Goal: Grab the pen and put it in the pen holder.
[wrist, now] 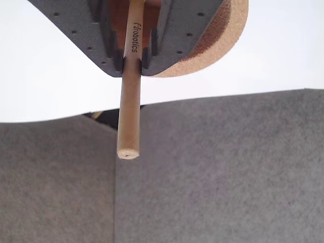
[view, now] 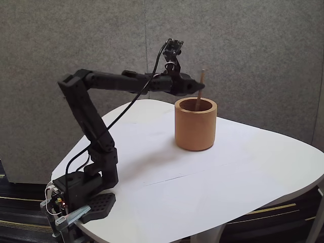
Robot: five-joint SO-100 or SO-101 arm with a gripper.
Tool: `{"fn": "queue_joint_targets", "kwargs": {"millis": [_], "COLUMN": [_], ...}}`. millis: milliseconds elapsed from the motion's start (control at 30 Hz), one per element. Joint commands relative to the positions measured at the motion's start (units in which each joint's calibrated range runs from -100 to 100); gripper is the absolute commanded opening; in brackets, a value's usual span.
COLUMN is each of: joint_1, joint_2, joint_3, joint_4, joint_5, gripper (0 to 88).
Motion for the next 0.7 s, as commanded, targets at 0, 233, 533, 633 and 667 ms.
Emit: {"fn": "queue_joint_targets", "kwargs": {"millis": [0, 233, 533, 633, 667], "joint_1": [-0.5, -1.9, -3.6, -3.5, -3.3], "joint_2": [4.5, 11.7, 13.6, 13.5, 13.5], "joint_3": [-2.7, -8.6, -11.2, -11.2, -11.2], "joint_4": [-2.4, -2.5, -2.5, -2.5, -2.5], "joint_5": [-0.3, -0.3, -0.3, -0.3, -0.3], "gripper": [0.7, 0.7, 2.5, 10.3, 13.8]}}
